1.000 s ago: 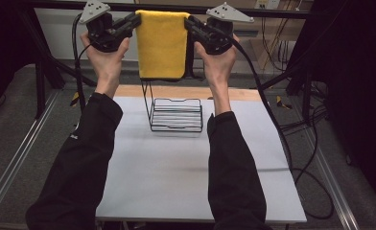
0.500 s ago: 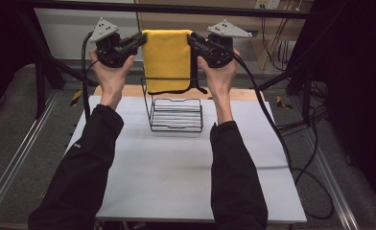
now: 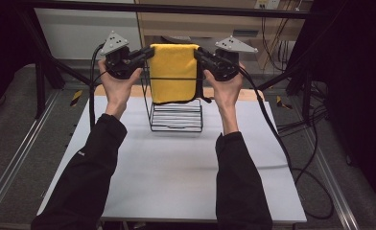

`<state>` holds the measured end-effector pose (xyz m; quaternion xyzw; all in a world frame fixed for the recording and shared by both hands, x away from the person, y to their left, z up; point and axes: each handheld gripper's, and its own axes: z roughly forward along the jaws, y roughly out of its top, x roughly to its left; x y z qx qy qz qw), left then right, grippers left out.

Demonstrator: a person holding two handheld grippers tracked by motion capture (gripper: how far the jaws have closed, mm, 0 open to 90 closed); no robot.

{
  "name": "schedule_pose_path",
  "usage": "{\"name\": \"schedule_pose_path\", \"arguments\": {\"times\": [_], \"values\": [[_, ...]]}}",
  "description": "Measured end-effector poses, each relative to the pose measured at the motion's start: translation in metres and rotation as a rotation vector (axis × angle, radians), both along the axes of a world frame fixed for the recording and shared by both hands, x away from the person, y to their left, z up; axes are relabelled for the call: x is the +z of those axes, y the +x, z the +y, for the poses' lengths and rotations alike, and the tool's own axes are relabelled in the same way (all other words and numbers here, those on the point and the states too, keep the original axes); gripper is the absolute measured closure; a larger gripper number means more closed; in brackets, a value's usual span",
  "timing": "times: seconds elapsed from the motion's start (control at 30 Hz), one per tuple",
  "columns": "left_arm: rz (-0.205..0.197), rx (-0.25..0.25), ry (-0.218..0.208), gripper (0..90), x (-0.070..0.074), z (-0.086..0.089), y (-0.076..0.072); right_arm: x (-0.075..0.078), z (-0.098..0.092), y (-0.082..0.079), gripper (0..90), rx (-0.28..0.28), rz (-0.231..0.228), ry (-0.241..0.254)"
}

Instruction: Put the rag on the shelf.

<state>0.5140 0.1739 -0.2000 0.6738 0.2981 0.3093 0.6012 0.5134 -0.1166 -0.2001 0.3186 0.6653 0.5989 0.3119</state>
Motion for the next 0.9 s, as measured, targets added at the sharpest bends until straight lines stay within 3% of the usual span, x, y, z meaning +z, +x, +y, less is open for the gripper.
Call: {"name": "schedule_pose_path", "arguments": {"times": [0.6, 0.9], "values": [[-0.027, -0.050, 0.003, 84.2, 0.003, 0.007, -0.021, 0.001, -0.003, -0.020, 79.7, 0.048, -0.046, -0.010], [-0.015, -0.077, -0.007, 84.1, 0.000, 0.010, -0.029, 0.000, -0.002, -0.028, 79.7, 0.055, -0.052, -0.036]]}}
